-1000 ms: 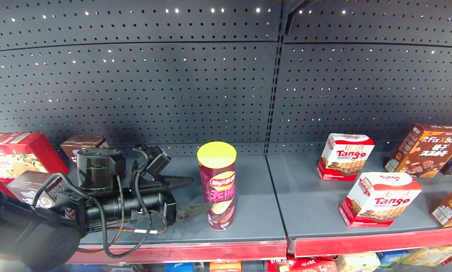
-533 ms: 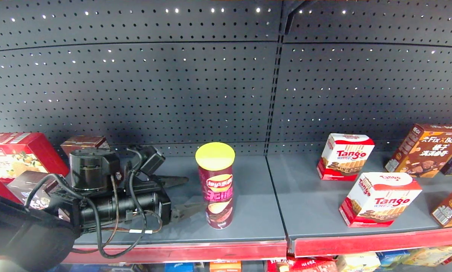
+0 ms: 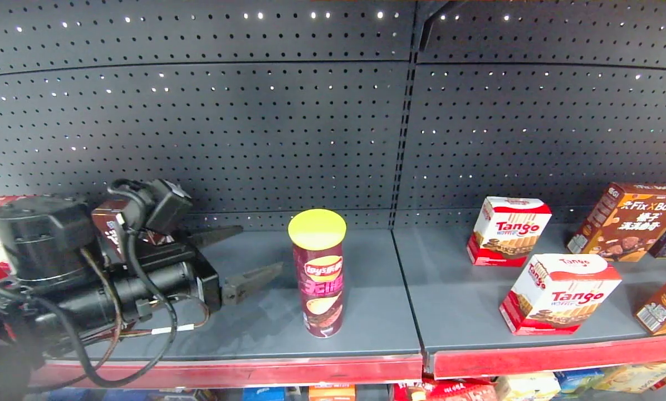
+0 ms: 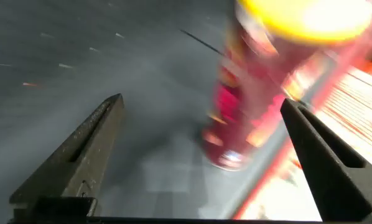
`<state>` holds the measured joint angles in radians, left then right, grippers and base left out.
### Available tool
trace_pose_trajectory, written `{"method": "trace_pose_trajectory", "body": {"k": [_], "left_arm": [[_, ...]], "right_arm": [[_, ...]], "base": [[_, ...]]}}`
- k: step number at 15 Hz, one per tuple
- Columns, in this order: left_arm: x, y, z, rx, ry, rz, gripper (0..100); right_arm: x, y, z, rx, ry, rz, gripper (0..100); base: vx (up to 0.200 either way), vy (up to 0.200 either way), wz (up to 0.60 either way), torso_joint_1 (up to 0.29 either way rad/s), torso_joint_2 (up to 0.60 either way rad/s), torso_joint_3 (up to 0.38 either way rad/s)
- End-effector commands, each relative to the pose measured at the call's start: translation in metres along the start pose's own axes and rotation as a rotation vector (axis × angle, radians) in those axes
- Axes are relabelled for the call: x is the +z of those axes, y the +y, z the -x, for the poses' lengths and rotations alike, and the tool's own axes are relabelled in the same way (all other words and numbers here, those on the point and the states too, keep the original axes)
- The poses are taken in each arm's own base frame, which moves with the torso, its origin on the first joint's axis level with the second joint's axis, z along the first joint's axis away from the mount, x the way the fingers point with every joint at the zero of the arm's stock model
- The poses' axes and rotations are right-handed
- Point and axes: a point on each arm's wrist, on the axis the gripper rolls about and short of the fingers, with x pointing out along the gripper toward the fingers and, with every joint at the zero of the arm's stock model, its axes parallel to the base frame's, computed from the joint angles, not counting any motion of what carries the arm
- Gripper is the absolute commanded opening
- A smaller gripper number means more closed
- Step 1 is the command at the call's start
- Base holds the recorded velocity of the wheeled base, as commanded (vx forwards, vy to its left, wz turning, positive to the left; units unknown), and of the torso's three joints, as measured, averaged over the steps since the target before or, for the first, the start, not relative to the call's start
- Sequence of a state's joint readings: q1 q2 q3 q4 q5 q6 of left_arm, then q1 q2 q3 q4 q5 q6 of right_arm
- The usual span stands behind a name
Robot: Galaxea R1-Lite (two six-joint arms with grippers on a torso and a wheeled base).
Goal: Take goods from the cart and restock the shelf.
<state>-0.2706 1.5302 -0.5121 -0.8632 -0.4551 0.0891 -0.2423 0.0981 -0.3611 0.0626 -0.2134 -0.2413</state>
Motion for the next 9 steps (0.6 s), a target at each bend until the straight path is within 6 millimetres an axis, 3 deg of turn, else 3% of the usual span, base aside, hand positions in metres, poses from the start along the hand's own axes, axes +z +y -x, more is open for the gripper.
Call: {"method": "trace_pose_trajectory", "body": {"k": [1,5,9], "left_arm": [[0.02,-0.016,0.047,0.166,-0.11,-0.034,100],[0.012,-0.022,0.098,0.485,-0.089,-0.01,100],[0.013,-0.014,0.099,0.544,-0.083,-0.001,100]], "right_arm": [[-0.002,0.001,-0.001,0.004,0.008,0.004,0],[0.001,0.0,0.0,0.007,0.002,0.002,0],[0.013,-0.005,-0.008,0.085,0.005,-0.01,0]], "base": [[0.0,0.0,0.0,0.0,0.0,0.0],[0.0,0.0,0.0,0.0,0.0,0.0],[0.0,0.0,0.0,0.0,0.0,0.0]]}}
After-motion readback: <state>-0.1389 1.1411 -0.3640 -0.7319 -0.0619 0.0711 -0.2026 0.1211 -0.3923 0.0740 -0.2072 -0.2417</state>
